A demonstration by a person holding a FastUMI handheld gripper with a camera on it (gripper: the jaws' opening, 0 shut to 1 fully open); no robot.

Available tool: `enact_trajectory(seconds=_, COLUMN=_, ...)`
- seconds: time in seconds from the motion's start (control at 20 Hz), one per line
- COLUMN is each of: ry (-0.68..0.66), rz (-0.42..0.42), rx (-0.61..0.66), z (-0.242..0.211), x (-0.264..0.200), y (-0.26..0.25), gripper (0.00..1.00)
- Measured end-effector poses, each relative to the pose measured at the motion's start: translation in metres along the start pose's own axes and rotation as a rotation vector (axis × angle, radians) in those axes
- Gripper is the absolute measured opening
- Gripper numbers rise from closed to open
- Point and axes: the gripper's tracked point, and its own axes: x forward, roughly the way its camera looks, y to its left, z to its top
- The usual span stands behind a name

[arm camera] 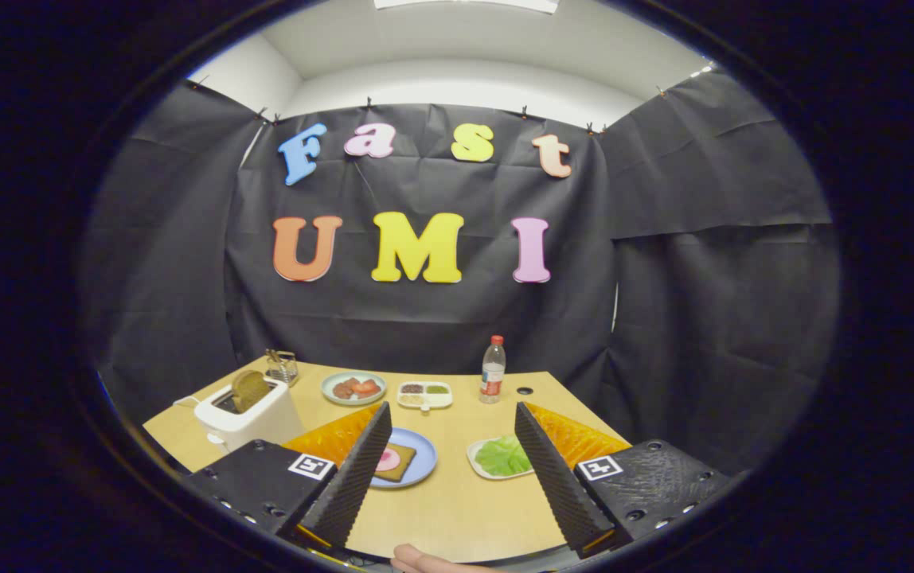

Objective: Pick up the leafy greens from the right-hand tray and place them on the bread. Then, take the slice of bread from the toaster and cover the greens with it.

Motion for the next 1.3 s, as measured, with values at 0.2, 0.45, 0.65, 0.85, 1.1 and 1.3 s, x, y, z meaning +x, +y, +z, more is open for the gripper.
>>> enact_trajectory(seconds=0.2, ry=0.101, rz=-0.055, rx=-0.014, z=-0.029, x=0.062, y=-0.034, gripper=0.95)
enact_trajectory(seconds=0.45, ry=0.229, rz=-0.070, rx=0.042, z=-0.075, x=0.152, y=-0.077, gripper=0.95)
enact_trajectory(seconds=0.65, ry=0.382, rz=-0.052, rx=0.059, z=-0.121, x=0.210, y=-0.095, gripper=0.95)
enact_trajectory(seconds=0.85, ry=0.515, rz=-0.019, rx=0.030, z=-0.167, x=0.244, y=-0.097, gripper=0.95)
enact_trajectory(seconds=1.1, ry=0.646, rz=-0.010, rx=-0.007, z=-0.211, x=0.256, y=-0.100, gripper=0.95)
enact_trajectory(seconds=1.3, ry=0.716, rz=-0.015, rx=-0.010, z=-0.230, x=0.252, y=-0.104, gripper=0.87)
